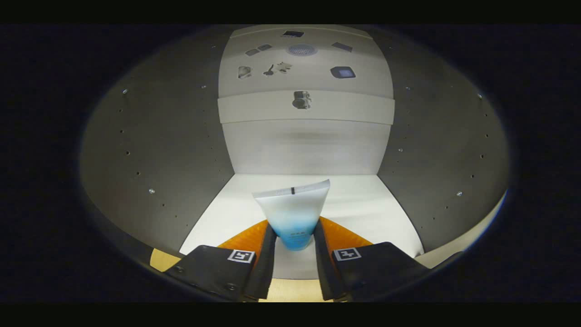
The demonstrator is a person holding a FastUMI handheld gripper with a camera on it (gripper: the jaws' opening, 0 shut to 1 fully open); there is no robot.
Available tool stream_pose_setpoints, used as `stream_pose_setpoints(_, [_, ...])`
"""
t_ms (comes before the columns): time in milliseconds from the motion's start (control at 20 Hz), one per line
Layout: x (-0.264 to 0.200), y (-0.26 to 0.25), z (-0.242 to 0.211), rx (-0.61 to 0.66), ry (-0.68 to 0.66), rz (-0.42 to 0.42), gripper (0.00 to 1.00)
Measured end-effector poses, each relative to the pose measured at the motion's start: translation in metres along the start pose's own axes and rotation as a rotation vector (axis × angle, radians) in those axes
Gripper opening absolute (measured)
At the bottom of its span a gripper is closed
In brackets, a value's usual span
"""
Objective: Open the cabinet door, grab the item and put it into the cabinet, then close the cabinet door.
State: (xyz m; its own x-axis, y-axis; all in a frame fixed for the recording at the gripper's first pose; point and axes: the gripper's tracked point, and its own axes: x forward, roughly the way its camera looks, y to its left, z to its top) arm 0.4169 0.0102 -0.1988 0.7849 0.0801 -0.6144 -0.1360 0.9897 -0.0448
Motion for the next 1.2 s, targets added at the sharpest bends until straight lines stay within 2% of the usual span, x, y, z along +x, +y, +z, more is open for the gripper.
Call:
stream_pose_setpoints(200, [0.002,0.002,0.002,-0.014,-0.023,-0.001,0.5])
stream_pose_setpoints(400, [0.001,0.003,0.001,-0.035,-0.036,-0.008,0.61])
stream_pose_setpoints(450, [0.0,0.005,0.001,-0.035,-0.04,0.002,0.7])
stream_pose_setpoints(500, [-0.003,0.007,0.002,-0.033,-0.049,0.009,0.74])
stream_pose_setpoints(550, [-0.005,0.008,0.004,-0.032,-0.06,0.015,0.85])
stream_pose_setpoints(700, [-0.019,0.012,0.011,-0.033,-0.089,0.032,0.98])
stream_pose_setpoints(950, [-0.066,0.024,0.026,-0.034,-0.169,0.066,0.99])
stream_pose_setpoints(1200, [-0.151,0.046,0.035,-0.064,-0.302,0.105,0.98])
